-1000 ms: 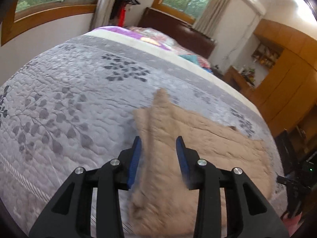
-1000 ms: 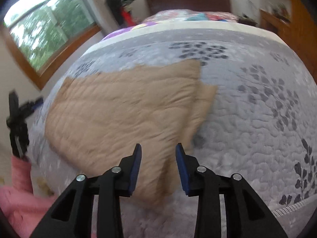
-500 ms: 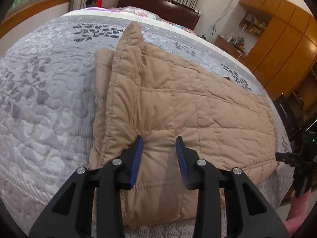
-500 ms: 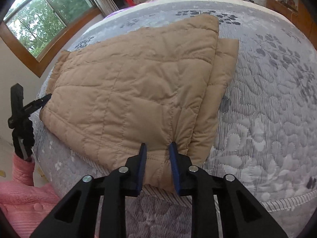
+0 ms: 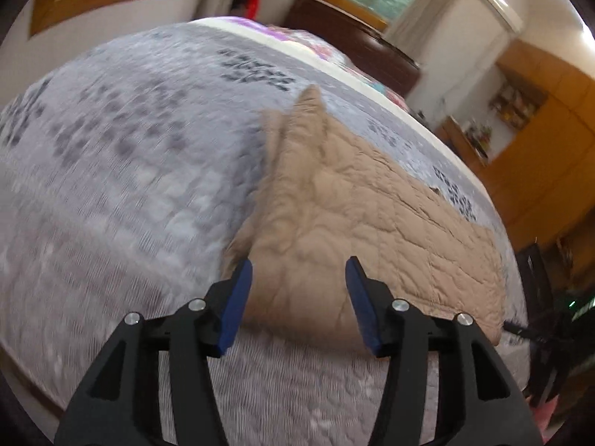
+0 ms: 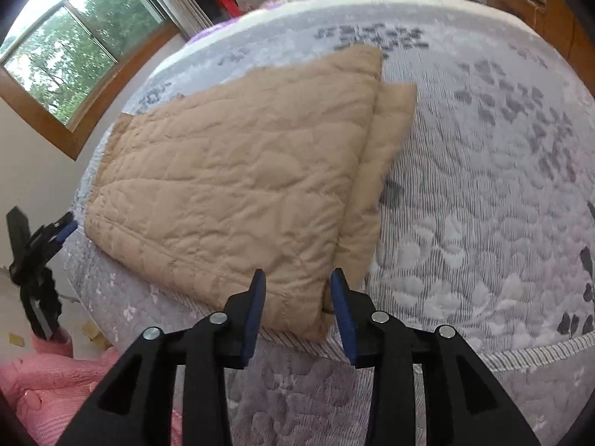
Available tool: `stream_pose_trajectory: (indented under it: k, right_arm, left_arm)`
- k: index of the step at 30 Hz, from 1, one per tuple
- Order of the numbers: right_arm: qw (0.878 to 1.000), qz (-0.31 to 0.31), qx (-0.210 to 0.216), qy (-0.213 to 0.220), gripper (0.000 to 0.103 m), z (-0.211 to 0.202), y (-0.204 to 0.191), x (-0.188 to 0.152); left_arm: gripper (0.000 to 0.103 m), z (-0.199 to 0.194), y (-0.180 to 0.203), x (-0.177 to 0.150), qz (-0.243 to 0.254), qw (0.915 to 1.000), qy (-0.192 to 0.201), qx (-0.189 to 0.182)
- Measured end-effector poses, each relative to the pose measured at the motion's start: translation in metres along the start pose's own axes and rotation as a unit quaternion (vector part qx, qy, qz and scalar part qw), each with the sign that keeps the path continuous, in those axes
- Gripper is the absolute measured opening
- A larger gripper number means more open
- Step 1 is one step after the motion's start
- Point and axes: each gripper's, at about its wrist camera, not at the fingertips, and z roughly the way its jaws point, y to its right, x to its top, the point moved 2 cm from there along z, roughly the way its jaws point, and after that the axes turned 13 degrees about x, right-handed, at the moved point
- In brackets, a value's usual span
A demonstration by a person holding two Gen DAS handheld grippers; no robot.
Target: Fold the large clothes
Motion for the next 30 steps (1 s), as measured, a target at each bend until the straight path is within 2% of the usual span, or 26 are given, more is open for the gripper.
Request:
stream_pose_trajectory:
  k: [3, 7, 12, 17, 18, 19, 21, 25, 26, 30]
  right_arm:
    - [1.000, 0.004, -0.012, -0.014, 0.037, 0.012, 0.004, 0.000]
    - [0.999, -0.004, -0.024, -0.027, 0.037, 0.021, 0.007, 0.000]
    - [0.999, -0.005, -0.021, -0.029, 0.037, 0.025, 0.008, 0.001]
    - [0.999, -0.006, -0.018, -0.029, 0.037, 0.027, 0.009, 0.003]
    - [0.999, -0.006, -0.018, -0.029, 0.037, 0.026, 0.009, 0.003]
    - [0.999, -0.006, -0.017, -0.029, 0.037, 0.026, 0.009, 0.003]
    - [0.999, -0.004, -0.015, -0.029, 0.037, 0.026, 0.010, 0.003]
    - [1.000, -0.004, -0.012, -0.028, 0.037, 0.027, 0.012, 0.002]
    - [1.000, -0.005, -0.012, -0.028, 0.037, 0.027, 0.013, 0.002]
    - [0.999, -0.010, -0.015, -0.029, 0.038, 0.030, 0.013, 0.003]
  left_arm:
    - [0.056, 0.002, -0.011, -0.012, -0.047, 0.9987, -0.017, -0.005]
    - [0.058, 0.017, -0.018, -0.026, -0.099, 0.9932, -0.035, -0.051]
    - [0.058, 0.042, -0.019, -0.032, -0.148, 0.9832, -0.056, -0.091]
    - [0.058, 0.054, -0.025, -0.030, -0.193, 0.9750, -0.033, -0.106]
    - [0.054, 0.055, -0.026, -0.029, -0.198, 0.9741, -0.031, -0.105]
    - [0.044, 0.058, -0.026, -0.028, -0.198, 0.9748, -0.033, -0.097]
    - [0.032, 0.063, -0.026, -0.029, -0.202, 0.9743, -0.039, -0.091]
    - [0.017, 0.072, -0.040, -0.037, -0.261, 0.9569, -0.053, -0.117]
    - [0.016, 0.074, -0.041, -0.038, -0.260, 0.9571, -0.053, -0.116]
    - [0.013, 0.076, -0.035, -0.037, -0.231, 0.9670, -0.048, -0.097]
